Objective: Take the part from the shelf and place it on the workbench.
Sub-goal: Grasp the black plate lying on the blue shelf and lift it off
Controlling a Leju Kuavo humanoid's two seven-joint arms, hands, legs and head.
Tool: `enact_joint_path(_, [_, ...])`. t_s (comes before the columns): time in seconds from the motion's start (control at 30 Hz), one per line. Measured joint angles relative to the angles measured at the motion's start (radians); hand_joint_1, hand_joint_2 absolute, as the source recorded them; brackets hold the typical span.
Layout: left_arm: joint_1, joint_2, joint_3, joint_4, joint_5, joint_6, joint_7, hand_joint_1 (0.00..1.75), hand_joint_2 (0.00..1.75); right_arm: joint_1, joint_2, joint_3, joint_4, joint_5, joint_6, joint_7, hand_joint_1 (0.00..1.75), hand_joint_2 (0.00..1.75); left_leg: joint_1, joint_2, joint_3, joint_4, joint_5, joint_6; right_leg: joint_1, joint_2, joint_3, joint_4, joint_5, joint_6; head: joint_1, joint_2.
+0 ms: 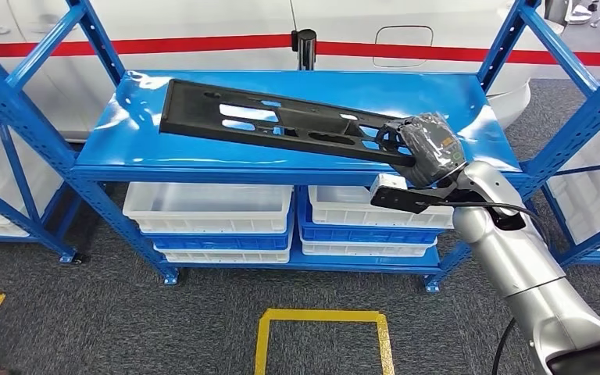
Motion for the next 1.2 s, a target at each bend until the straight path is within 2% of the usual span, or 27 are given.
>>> enact_joint_path(0.07, [0.0,0.0,0.0,0.0,0.001,0.001,0.0,0.0,1.75,-0.001,0.005,-0.001,0.001,0.0,-0.002,-0.002,1.75,1.75,-0.005,0.002,-0.006,-0.01,0.013,0.017,0.0,-0.001,-0.004,-0.003,0.012,0.017,0.001,0.0])
enact_joint_path(0.1, [-0.001,-0.001,0.0,0.0,0.001,0.002,0.0,0.0,1.75,-0.001,0.007,-0.002,0.002,0.001,-0.003,-0.004,1.75,1.75,-0.006,0.004,-0.012,-0.014,0.024,0.027,0.0,-0.001,-0.012,0.004,0.005,0.02,0.001,0.0])
enact_joint_path(0.17, [-0.003,-0.001,0.0,0.0,0.002,0.002,0.0,0.0,1.75,0.0,0.008,-0.005,0.003,0.002,-0.009,-0.009,1.75,1.75,-0.005,0.008,-0.031,-0.021,0.049,0.046,0.002,-0.001,-0.042,0.068,-0.056,0.01,0.006,0.0])
enact_joint_path(0.23, [-0.003,-0.001,0.001,0.0,0.001,0.002,0.002,0.0,1.75,0.005,0.008,-0.008,0.004,0.002,-0.017,-0.014,1.75,1.75,-0.011,0.009,-0.061,-0.02,0.071,0.054,0.002,-0.001,-0.082,0.198,-0.141,-0.001,0.009,0.0])
enact_joint_path(0.27, [-0.003,-0.001,0.001,0.0,0.001,0.0,0.003,0.0,1.75,0.009,0.008,-0.009,0.004,0.003,-0.021,-0.015,1.75,1.75,-0.013,0.009,-0.076,-0.02,0.082,0.055,0.002,-0.001,-0.094,0.257,-0.164,0.001,0.01,0.0])
enact_joint_path(0.3, [-0.003,-0.001,0.001,0.0,0.0,-0.001,0.004,0.0,1.75,0.013,0.008,-0.01,0.005,0.003,-0.023,-0.016,1.75,1.75,-0.014,0.009,-0.091,-0.019,0.094,0.055,0.002,-0.001,-0.093,0.293,-0.168,0.008,0.01,0.0])
enact_joint_path(0.33, [-0.003,-0.001,0.001,0.0,-0.001,-0.003,0.005,0.0,1.75,0.018,0.007,-0.012,0.005,0.004,-0.024,-0.016,1.75,1.75,-0.015,0.009,-0.106,-0.019,0.105,0.053,0.003,-0.001,-0.074,0.291,-0.153,0.019,0.01,0.0])
enact_joint_path(0.4, [-0.003,-0.002,0.001,0.0,-0.002,-0.006,0.007,0.0,1.75,0.026,0.007,-0.017,0.005,0.007,-0.025,-0.016,1.75,1.75,-0.016,0.009,-0.131,-0.017,0.127,0.047,0.003,-0.001,0.014,0.19,-0.115,0.033,0.01,0.0])
enact_joint_path(0.47, [-0.003,-0.002,0.001,0.0,-0.003,-0.007,0.007,0.0,1.75,0.028,0.008,-0.025,0.002,0.012,-0.025,-0.017,1.75,1.75,-0.02,0.009,-0.151,-0.013,0.147,0.037,0.01,0.001,0.112,0.046,-0.119,0.025,0.009,0.0])
enact_joint_path(0.53, [-0.003,-0.002,0.001,0.0,-0.004,-0.008,0.005,0.0,1.75,0.029,0.009,-0.031,-0.001,0.017,-0.026,-0.018,1.75,1.75,-0.024,0.009,-0.16,-0.011,0.166,0.027,0.019,0.003,0.14,-0.014,-0.134,0.011,0.007,0.0])
enact_joint_path(0.57, [-0.002,-0.001,0.001,0.0,-0.004,-0.008,0.005,0.0,1.75,0.031,0.009,-0.032,-0.001,0.019,-0.026,-0.018,1.75,1.75,-0.023,0.008,-0.162,-0.012,0.173,0.023,0.016,0.003,0.13,-0.012,-0.129,0.003,0.005,0.0])
enact_joint_path(0.6, [-0.001,0.0,0.001,0.0,-0.005,-0.009,0.004,0.0,1.75,0.032,0.01,-0.033,-0.001,0.021,-0.026,-0.018,1.75,1.75,-0.021,0.007,-0.167,-0.008,0.167,0.018,0.011,0.001,0.125,-0.011,-0.122,-0.006,0.005,0.0])
enact_joint_path(0.63, [0.001,0.001,0.001,0.0,-0.006,-0.009,0.004,0.0,1.75,0.032,0.01,-0.033,-0.001,0.024,-0.026,-0.018,1.75,1.75,-0.018,0.006,-0.175,0.009,0.14,0.012,0.006,-0.001,0.119,-0.011,-0.112,-0.018,0.005,0.0])
enact_joint_path(0.7, [0.002,0.001,0.001,0.0,-0.008,-0.01,0.004,0.0,1.75,0.033,0.011,-0.033,-0.001,0.026,-0.026,-0.018,1.75,1.75,-0.01,0.004,-0.201,0.099,0.037,-0.002,0.002,-0.004,0.099,-0.01,-0.087,-0.036,0.004,0.0])
enact_joint_path(0.73, [0.002,0.001,0.001,0.0,-0.009,-0.011,0.004,0.0,1.75,0.033,0.011,-0.033,-0.001,0.027,-0.026,-0.018,1.75,1.75,-0.007,0.004,-0.215,0.166,-0.014,-0.008,0.003,-0.005,0.084,-0.01,-0.074,-0.041,0.003,0.0])
enact_joint_path(0.77, [0.002,0.001,0.001,0.0,-0.01,-0.013,0.004,0.0,1.75,0.035,0.011,-0.033,-0.001,0.028,-0.026,-0.017,1.75,1.75,-0.005,0.004,-0.225,0.229,-0.045,-0.013,0.005,-0.005,0.068,-0.009,-0.062,-0.04,0.003,0.0])
enact_joint_path(0.8, [0.001,0.001,0.001,0.0,-0.01,-0.014,0.004,0.0,1.75,0.037,0.011,-0.033,-0.001,0.029,-0.026,-0.017,1.75,1.75,-0.002,0.004,-0.226,0.272,-0.051,-0.016,0.006,-0.005,0.054,-0.007,-0.052,-0.039,0.003,0.0])
enact_joint_path(0.83, [0.001,0.001,0.001,0.0,-0.011,-0.015,0.005,0.0,1.75,0.04,0.011,-0.033,-0.001,0.03,-0.026,-0.017,1.75,1.75,0.0,0.004,-0.211,0.284,-0.037,-0.018,0.006,-0.005,0.038,-0.005,-0.041,-0.036,0.002,0.0])
enact_joint_path(0.87, [0.001,0.001,0.001,0.0,-0.011,-0.016,0.006,0.0,1.75,0.042,0.01,-0.033,-0.001,0.031,-0.025,-0.017,1.75,1.75,0.001,0.004,-0.177,0.258,-0.011,-0.018,0.006,-0.004,0.024,-0.002,-0.032,-0.033,0.002,0.0])
enact_joint_path(0.93, [-0.001,0.002,0.001,0.0,-0.011,-0.016,0.007,0.0,1.75,0.044,0.01,-0.034,-0.003,0.034,-0.025,-0.017,1.75,1.75,0.002,0.003,-0.071,0.126,0.013,-0.012,0.007,-0.004,0.001,0.005,-0.016,-0.023,0.002,0.0])
enact_joint_path(0.97, [-0.002,0.003,0.001,0.0,-0.01,-0.016,0.007,0.0,1.75,0.042,0.01,-0.034,-0.005,0.036,-0.024,-0.017,1.75,1.75,0.0,0.002,-0.028,0.064,0.008,-0.006,0.007,-0.004,-0.006,0.005,-0.008,-0.016,0.003,0.0])
enact_joint_path(1.0, [-0.002,0.003,0.001,0.0,-0.009,-0.016,0.006,0.0,1.75,0.039,0.01,-0.034,-0.006,0.037,-0.021,-0.017,1.75,1.75,-0.003,0.001,-0.003,0.021,-0.002,0.001,0.008,-0.005,-0.009,0.005,0.0,-0.009,0.004,0.0])
enact_joint_path(1.03, [-0.002,0.003,0.001,0.0,-0.007,-0.016,0.006,0.0,1.75,0.035,0.012,-0.034,-0.007,0.038,-0.019,-0.017,1.75,1.75,-0.008,0.0,0.005,0.001,-0.008,0.008,0.007,-0.006,-0.011,0.003,0.008,0.0,0.004,0.0])
enact_joint_path(1.1, [-0.001,0.003,0.002,0.0,-0.002,-0.016,0.005,0.0,1.75,0.026,0.016,-0.033,-0.005,0.041,-0.015,-0.018,1.75,1.75,-0.011,0.004,-0.005,-0.009,0.012,0.025,0.007,-0.006,-0.017,-0.002,0.021,0.013,0.004,0.0])
enact_joint_path(1.13, [-0.002,0.003,0.003,0.0,-0.001,-0.016,0.004,0.0,1.75,0.021,0.018,-0.033,-0.005,0.042,-0.014,-0.018,1.75,1.75,-0.011,0.007,-0.014,-0.015,0.027,0.035,0.009,-0.005,-0.028,0.009,0.008,0.012,0.004,0.0])
enact_joint_path(1.17, [-0.003,0.003,0.003,0.0,0.0,-0.016,0.004,0.0,1.75,0.018,0.02,-0.033,-0.003,0.044,-0.014,-0.018,1.75,1.75,-0.009,0.009,-0.026,-0.022,0.044,0.044,0.011,-0.003,-0.043,0.036,-0.023,0.007,0.006,0.0])
enact_joint_path(1.2, [-0.004,0.002,0.004,0.0,0.001,-0.016,0.003,0.0,1.75,0.015,0.023,-0.032,-0.002,0.047,-0.014,-0.017,1.75,1.75,-0.008,0.011,-0.04,-0.025,0.059,0.05,0.011,-0.003,-0.06,0.086,-0.07,-0.002,0.008,0.0])
